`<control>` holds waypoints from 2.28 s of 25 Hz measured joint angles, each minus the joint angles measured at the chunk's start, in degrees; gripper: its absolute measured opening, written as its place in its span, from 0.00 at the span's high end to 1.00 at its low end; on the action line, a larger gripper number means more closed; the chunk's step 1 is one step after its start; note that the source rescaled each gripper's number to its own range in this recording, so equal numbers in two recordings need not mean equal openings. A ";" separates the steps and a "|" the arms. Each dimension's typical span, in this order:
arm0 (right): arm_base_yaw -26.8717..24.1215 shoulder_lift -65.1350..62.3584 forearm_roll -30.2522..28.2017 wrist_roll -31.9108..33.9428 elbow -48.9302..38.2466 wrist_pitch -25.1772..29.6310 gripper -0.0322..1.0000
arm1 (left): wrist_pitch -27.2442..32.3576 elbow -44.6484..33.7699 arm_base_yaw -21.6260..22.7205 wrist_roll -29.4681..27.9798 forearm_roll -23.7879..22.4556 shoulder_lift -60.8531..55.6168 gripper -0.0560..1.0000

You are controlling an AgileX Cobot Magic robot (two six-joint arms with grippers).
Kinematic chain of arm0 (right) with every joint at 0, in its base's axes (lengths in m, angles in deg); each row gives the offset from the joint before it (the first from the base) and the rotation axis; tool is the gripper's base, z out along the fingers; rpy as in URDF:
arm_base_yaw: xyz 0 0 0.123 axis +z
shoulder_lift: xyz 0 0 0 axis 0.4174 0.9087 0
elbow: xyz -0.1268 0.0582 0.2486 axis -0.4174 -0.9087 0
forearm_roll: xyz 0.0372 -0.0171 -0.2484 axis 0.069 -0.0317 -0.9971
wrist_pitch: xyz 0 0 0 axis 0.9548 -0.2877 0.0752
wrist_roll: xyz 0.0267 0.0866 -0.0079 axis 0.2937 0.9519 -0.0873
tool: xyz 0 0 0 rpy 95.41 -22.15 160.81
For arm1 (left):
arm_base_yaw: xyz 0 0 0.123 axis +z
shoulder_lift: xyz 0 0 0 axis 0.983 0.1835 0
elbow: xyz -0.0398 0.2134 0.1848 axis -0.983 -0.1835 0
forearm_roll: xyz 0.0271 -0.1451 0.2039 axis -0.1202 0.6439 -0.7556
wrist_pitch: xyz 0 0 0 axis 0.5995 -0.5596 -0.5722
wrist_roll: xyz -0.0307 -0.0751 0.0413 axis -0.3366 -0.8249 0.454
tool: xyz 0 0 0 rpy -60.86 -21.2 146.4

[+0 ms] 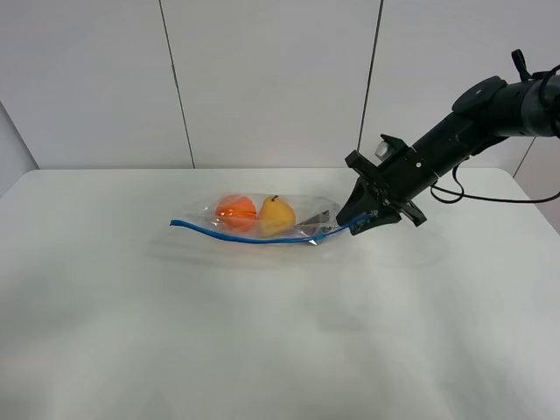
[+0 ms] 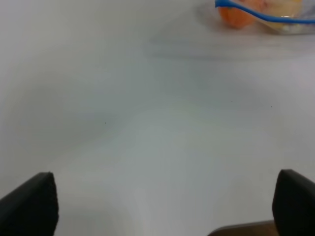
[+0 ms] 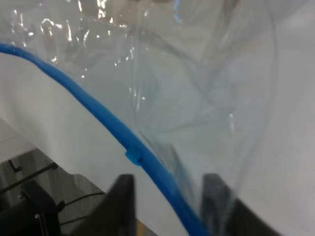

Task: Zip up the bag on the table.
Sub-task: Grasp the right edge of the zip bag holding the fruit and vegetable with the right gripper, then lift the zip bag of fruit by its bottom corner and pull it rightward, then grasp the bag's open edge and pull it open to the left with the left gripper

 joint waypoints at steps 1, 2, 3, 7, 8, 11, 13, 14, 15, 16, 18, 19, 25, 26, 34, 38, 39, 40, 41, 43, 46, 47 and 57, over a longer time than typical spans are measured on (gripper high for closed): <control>0.00 0.00 -0.05 0.00 0.00 0.00 0.76 | 0.00 0.00 0.00 0.00 0.00 0.00 0.00; 0.00 0.00 -0.04 0.00 0.00 0.00 0.81 | 0.00 0.00 0.00 0.00 0.00 0.00 0.00; 0.00 0.00 -0.11 -0.05 0.00 0.00 0.86 | 0.00 0.00 0.00 0.00 0.00 0.00 0.00; 0.00 0.00 -0.13 -0.34 0.00 -0.06 0.94 | 0.00 0.00 0.00 0.00 0.00 0.00 0.00; 0.00 0.00 -0.18 -0.45 0.00 -0.06 0.94 | 0.00 0.00 0.00 0.00 0.00 0.00 0.00; 0.00 0.00 -0.26 -0.46 0.00 -0.16 0.94 | 0.00 0.00 0.00 0.00 0.00 0.00 0.00; 0.00 0.00 -0.38 -0.58 0.00 -0.21 0.95 | 0.00 0.00 0.00 0.00 0.00 0.00 0.00; 0.00 0.00 -0.38 -0.83 0.00 -0.21 0.96 | 0.00 0.00 0.00 0.00 0.00 0.00 0.00; 0.00 0.00 -0.38 -1.13 0.00 -0.27 0.97 | 0.00 0.00 0.00 0.00 0.00 0.00 0.00; 0.00 0.00 -0.38 -1.19 0.00 -0.33 0.97 | 0.00 0.00 0.00 0.00 0.00 0.00 0.00; 0.00 0.00 -0.38 -1.25 0.00 -0.45 0.97 | 0.00 0.00 0.00 0.00 0.00 0.00 0.00; 0.00 0.00 -0.32 -1.39 0.00 -0.50 0.97 | -0.10 0.00 0.00 0.00 0.00 0.00 0.00; 0.00 0.00 0.54 -2.22 0.00 -0.67 0.97 | -0.10 0.00 0.00 0.00 0.00 0.00 0.00; 0.00 0.00 0.67 -2.27 0.00 -0.80 0.97 | -0.10 0.00 0.00 0.00 0.00 0.00 0.00; 0.00 0.00 3.93 -3.66 0.00 -1.48 0.97 | -0.10 0.00 0.00 0.00 0.00 0.00 0.00; 0.00 0.00 10.49 -6.41 0.00 -0.28 0.97 | -0.10 0.00 0.00 0.00 0.00 0.00 0.00; 0.00 0.00 11.03 -6.54 0.00 -0.28 0.97 | -0.10 0.00 0.00 0.00 0.00 0.00 0.00; 0.00 0.00 11.09 -6.60 0.00 -0.28 0.97 | -0.10 0.00 0.00 0.00 0.00 0.00 0.00; 0.00 0.00 11.09 -6.60 0.00 -0.28 0.97 | -0.10 0.00 0.00 0.00 0.00 0.00 0.00; 0.00 0.00 11.09 -6.60 0.00 -0.28 0.97 | -0.10 0.00 0.00 0.00 0.00 0.00 0.00; 0.00 0.00 11.13 -6.60 0.00 -0.28 0.97 | -0.10 0.00 0.00 0.00 0.00 0.00 0.00; 0.00 0.00 11.20 -6.65 0.00 -0.28 0.97 | -0.10 0.00 0.00 0.00 0.00 0.00 0.00; 0.00 0.00 11.20 -6.65 0.00 -0.38 0.97 | -4.25 5.85 0.00 0.06 -0.05 9.76 0.00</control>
